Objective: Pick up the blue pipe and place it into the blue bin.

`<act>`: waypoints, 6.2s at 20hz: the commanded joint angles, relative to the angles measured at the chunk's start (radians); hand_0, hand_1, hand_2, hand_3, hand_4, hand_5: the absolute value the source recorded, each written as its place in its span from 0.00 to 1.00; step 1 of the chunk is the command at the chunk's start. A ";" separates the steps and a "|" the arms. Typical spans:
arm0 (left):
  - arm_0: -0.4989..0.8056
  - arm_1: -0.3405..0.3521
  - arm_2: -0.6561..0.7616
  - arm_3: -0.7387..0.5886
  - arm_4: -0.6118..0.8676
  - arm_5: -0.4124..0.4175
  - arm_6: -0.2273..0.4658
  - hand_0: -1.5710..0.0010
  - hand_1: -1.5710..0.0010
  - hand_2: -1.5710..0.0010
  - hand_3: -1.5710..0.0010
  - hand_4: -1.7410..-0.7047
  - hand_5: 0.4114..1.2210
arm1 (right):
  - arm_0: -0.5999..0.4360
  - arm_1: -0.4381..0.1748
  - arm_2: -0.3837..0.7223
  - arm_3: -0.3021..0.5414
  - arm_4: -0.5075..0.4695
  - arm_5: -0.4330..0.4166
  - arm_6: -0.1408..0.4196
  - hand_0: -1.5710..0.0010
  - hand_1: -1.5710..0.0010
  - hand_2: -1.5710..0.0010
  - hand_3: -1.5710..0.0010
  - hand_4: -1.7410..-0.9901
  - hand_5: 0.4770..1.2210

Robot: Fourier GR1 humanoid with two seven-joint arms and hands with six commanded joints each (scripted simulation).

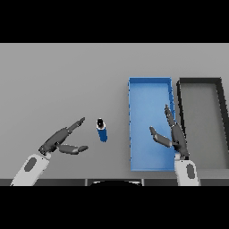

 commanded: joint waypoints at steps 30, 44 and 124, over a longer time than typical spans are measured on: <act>-0.171 -0.435 -0.116 0.309 -0.090 0.087 -0.122 0.15 0.13 0.12 0.17 0.09 0.90 | 0.005 0.021 0.006 -0.002 0.003 -0.005 -0.002 1.00 1.00 1.00 1.00 0.65 0.19; -0.252 -0.428 -0.136 0.073 -0.031 0.059 -0.041 0.01 0.01 0.01 0.08 0.01 1.00 | 0.019 0.004 0.003 -0.008 0.022 -0.007 -0.026 1.00 1.00 1.00 1.00 0.71 0.22; -0.294 -0.423 -0.098 0.123 -0.191 -0.079 -0.016 0.96 0.96 0.96 0.99 0.88 0.34 | -0.577 0.157 0.251 -0.113 -0.333 0.559 0.471 0.00 0.00 0.00 0.00 0.34 1.00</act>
